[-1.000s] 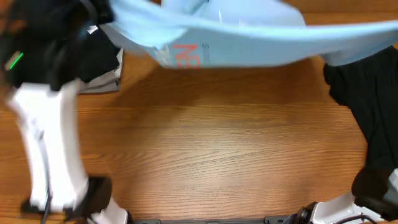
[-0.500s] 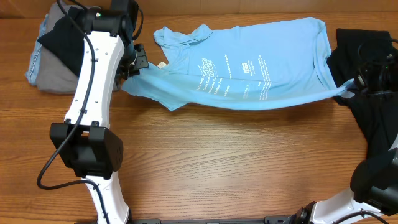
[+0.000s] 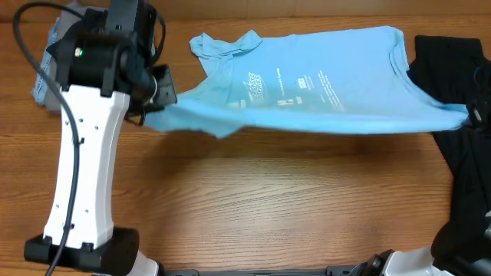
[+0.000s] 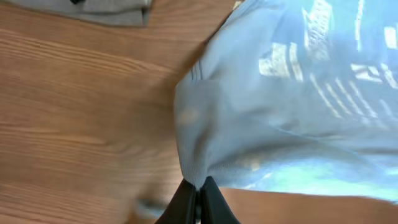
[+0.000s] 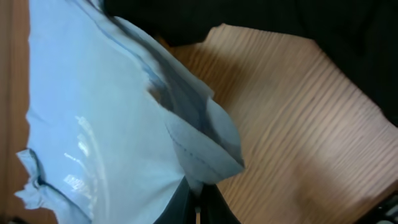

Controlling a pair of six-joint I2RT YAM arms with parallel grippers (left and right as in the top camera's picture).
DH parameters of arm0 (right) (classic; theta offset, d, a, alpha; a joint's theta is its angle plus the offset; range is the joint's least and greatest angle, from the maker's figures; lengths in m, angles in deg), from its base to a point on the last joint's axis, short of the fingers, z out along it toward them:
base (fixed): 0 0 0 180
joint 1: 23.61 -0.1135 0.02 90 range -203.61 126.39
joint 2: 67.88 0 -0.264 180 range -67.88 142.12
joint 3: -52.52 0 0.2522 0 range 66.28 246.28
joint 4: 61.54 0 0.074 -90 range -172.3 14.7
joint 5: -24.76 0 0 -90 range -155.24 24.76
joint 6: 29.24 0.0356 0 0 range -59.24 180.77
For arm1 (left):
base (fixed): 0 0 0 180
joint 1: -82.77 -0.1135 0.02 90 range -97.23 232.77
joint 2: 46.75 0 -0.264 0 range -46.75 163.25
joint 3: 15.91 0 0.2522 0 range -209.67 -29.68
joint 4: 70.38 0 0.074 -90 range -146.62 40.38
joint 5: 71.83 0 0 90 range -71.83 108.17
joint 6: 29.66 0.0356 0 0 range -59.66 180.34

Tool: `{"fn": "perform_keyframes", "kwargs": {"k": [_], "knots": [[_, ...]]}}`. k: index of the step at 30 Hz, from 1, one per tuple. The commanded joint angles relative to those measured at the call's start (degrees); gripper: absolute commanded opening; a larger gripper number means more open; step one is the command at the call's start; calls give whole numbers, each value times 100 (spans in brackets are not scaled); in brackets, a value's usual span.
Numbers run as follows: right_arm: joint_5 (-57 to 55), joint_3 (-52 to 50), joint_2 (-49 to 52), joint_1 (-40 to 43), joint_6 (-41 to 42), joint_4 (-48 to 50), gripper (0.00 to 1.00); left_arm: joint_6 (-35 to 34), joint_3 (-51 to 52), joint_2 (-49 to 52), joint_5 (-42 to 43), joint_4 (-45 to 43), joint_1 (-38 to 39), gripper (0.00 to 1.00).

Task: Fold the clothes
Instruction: 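Lay the flipped T-shirt flat and release with the left gripper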

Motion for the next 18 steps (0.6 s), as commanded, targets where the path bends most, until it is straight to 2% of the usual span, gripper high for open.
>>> {"fn": "perform_keyframes", "kwargs": {"k": [1, 4, 9, 14, 18], "knots": [[-415, -199, -42, 33, -44, -7, 4, 13, 271, 81, 426, -7, 142, 4], [-424, -199, -63, 184, -22, -55, 4, 26, 442, 70, 568, -7, 398, 4], [-553, -199, -70, 540, 33, -308, 4, -236, 826, -109, 295, -7, 769, 4], [-586, -199, -151, 1069, 103, -424, 4, -643, 1281, -772, -310, -7, 726, 4], [-551, -219, -151, 1207, -31, -584, 4, -638, 1628, -1198, -142, -7, 662, 5]]}}
